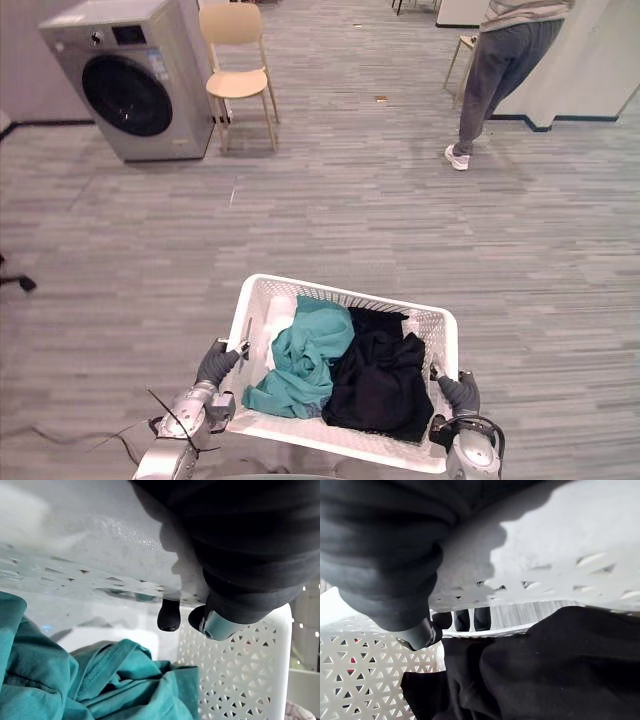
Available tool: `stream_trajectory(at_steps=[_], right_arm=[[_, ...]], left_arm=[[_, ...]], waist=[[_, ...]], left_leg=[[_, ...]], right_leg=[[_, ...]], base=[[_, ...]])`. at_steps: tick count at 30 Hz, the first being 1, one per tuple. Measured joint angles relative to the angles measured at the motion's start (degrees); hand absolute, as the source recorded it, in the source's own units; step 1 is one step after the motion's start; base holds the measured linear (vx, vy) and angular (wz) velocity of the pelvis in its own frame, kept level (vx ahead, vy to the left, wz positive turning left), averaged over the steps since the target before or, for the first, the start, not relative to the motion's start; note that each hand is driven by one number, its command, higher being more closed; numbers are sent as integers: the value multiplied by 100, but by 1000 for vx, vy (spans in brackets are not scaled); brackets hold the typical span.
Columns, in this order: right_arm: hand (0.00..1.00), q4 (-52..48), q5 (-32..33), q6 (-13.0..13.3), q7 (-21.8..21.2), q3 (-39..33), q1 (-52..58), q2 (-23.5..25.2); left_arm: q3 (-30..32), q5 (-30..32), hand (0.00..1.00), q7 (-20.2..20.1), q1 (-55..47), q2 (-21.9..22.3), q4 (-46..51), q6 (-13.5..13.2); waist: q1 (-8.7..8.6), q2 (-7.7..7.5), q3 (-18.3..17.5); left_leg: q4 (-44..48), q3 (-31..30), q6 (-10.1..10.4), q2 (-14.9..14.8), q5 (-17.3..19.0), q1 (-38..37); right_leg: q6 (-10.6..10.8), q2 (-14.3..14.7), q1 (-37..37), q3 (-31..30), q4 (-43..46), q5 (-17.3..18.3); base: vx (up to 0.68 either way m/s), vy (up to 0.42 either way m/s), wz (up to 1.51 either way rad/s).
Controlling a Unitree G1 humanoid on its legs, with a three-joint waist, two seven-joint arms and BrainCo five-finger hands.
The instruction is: Pick up the laundry basket with both hands and put the clothes into the washing machine.
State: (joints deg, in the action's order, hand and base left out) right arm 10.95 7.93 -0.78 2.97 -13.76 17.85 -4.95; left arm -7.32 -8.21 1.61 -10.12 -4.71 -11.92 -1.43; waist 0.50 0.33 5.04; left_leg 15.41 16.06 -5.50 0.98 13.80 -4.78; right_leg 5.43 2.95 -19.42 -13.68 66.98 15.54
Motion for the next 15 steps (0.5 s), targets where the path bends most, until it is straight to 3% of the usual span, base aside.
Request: stream_trajectory(at_steps=[1, 3, 4, 5, 6, 7, 8, 9, 10, 11, 12, 13, 15], right_arm=[[100, -59, 46, 23, 0, -1, 60, 4], [100, -131, 64, 46, 2, -11, 75, 15], [100, -131, 93, 45, 2, -49, 56, -2], [100, -121, 110, 50, 4, -88, 76, 2], [100, -82, 110, 49, 8, -97, 85, -30], [100, -9, 104, 19, 9, -96, 92, -177], [100, -9, 114, 19, 9, -99, 94, -174], [100, -11, 184, 16, 3, -83, 78, -171], [100, -11, 211, 16, -1, -79, 86, -177], [100, -14, 262, 18, -3, -75, 135, -177], [100, -22, 306, 22, -3, -41, 173, -189], [100, -26, 307, 22, -1, 6, 171, -219], [100, -41, 334, 22, 2, 100, 169, -279]], left_arm=[[1, 16, 100, -13, 26, -4, 0, -1], [-3, 22, 100, -14, 91, -5, -20, -16], [-46, 21, 100, -14, 150, -3, -50, -17], [-80, 21, 100, -13, 179, 3, -71, -20], [-112, 21, 100, -12, 173, 37, -169, -34], [-98, 21, 100, 10, 236, 183, -350, -14], [-100, 21, 100, 7, 258, 179, -351, -9], [-69, 24, 100, 6, 291, 181, -372, -9], [-68, 24, 100, 3, 298, 181, -391, -9], [-71, 25, 100, -20, 288, 181, -396, -16], [-70, 28, 100, -32, 258, 179, -395, -27], [-50, 27, 100, -32, 229, 175, -395, -44], [9, 23, 100, -32, 176, 189, -398, -55]], waist=[[-67, 64, -16], [-197, 82, -3], [-164, 75, -11], [-178, -35, -86], [-204, -29, -135], [-184, 204, -230], [-185, 204, -229], [-180, 222, -230], [-194, 245, -219], [-216, 279, -202], [-187, 276, -190], [-141, 278, -176], [32, 222, -111]], left_leg=[[-39, -47, 6, -37, -3, -155], [-57, -86, 143, -100, 87, -704], [-52, -93, 244, -143, 218, -915], [-35, -235, 364, -100, 413, -1135], [-38, -385, 378, -130, 435, -1290], [231, -650, 592, -404, 277, -1320], [389, -712, 673, -404, 174, -1286], [1223, -887, 794, -506, -380, -1003], [1705, -986, 902, -581, -722, -804], [2899, -1250, 1358, -771, -1253, -327], [4158, -1283, 1589, -937, -1397, 207], [4643, -1247, 1535, -1021, -1359, 459], [5194, -1063, 1140, -1200, -1064, 1045]], right_leg=[[-39, -13, -170, 160, -406, 106], [-93, -49, -547, 513, -2318, 59], [-146, 28, -680, 495, -3120, -225], [-80, 38, -686, 363, -4074, -1111], [-258, 35, -637, 445, -3959, -1581], [-690, 204, -624, 658, -3458, -1107], [-735, 203, -621, 695, -3342, -996], [-1019, 223, -418, 807, -3210, -738], [-1084, 232, -233, 839, -3306, -694], [-1056, 247, 265, 847, -3670, -635], [-1055, 286, 763, 848, -4088, -611], [-1058, 309, 999, 833, -4267, -610], [-1106, 336, 1579, 688, -4727, -541]], base=[[643, 62, 37], [757, -51, 37], [856, -157, 35], [740, -164, 40], [862, -188, 44], [722, -152, 28], [821, -166, 25], [536, -122, 28], [634, -123, 48], [570, -87, 51], [529, -68, 38], [443, -55, 0], [370, -19, -30]])
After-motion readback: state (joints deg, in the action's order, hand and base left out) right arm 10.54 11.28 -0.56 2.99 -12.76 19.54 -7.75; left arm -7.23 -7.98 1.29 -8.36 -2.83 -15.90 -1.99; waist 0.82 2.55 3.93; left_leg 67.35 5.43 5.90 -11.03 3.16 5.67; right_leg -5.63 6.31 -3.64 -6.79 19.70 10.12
